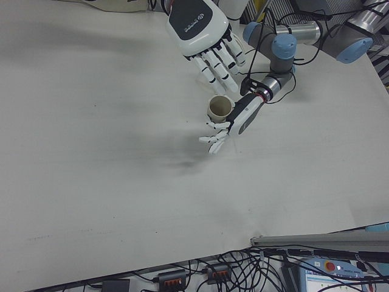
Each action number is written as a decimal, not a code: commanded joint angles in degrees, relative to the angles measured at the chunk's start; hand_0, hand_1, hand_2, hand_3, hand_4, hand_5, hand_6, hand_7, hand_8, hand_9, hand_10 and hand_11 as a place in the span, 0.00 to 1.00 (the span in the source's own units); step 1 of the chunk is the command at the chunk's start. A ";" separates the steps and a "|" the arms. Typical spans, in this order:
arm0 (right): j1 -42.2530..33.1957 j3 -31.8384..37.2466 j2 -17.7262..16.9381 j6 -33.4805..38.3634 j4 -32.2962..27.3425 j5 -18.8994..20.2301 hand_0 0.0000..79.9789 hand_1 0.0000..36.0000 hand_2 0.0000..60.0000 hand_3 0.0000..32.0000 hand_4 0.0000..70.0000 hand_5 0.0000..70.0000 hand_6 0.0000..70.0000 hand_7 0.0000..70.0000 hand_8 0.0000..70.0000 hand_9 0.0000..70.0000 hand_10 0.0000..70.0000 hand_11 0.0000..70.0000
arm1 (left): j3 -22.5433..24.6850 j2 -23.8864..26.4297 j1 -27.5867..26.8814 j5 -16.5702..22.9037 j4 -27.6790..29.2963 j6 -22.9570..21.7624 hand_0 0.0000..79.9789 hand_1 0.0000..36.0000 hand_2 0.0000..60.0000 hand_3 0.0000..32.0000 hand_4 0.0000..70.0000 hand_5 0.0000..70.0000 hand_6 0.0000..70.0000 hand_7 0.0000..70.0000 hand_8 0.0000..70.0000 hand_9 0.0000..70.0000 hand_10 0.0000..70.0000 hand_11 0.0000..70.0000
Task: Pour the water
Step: 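Tilt the right hand's cup over the left hand's cup to pour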
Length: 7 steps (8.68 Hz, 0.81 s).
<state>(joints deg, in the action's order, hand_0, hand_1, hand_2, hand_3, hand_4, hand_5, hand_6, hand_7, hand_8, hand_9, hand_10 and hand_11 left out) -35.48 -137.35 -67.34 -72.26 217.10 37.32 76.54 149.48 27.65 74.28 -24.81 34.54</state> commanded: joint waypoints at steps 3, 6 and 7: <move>1.73 -0.37 -1.99 -12.03 -0.44 -8.75 1.00 1.00 1.00 0.00 1.00 0.90 0.49 0.86 0.18 0.29 0.20 0.33 | 7.29 -0.68 3.80 0.16 -1.99 -2.81 0.60 1.00 1.00 0.00 0.86 1.00 0.15 0.33 0.03 0.04 0.00 0.00; -2.04 -0.72 -4.79 -0.92 -0.71 -9.38 1.00 1.00 1.00 0.00 1.00 0.83 0.47 0.79 0.19 0.30 0.22 0.36 | 17.38 -9.95 5.22 0.34 -2.96 -2.81 0.59 1.00 1.00 0.00 0.84 1.00 0.14 0.31 0.02 0.04 0.00 0.00; -3.62 -0.64 -8.30 7.23 -0.62 -8.68 1.00 1.00 1.00 0.00 1.00 0.82 0.48 0.81 0.20 0.32 0.23 0.37 | 18.81 -13.47 5.57 0.34 -2.88 -4.64 0.59 1.00 1.00 0.00 0.85 1.00 0.15 0.32 0.03 0.04 0.00 0.00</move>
<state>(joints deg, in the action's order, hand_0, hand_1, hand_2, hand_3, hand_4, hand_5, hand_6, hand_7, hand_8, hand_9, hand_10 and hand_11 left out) -35.85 -138.01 -70.41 -78.80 216.44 28.13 89.83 143.66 32.52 74.58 -27.65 31.73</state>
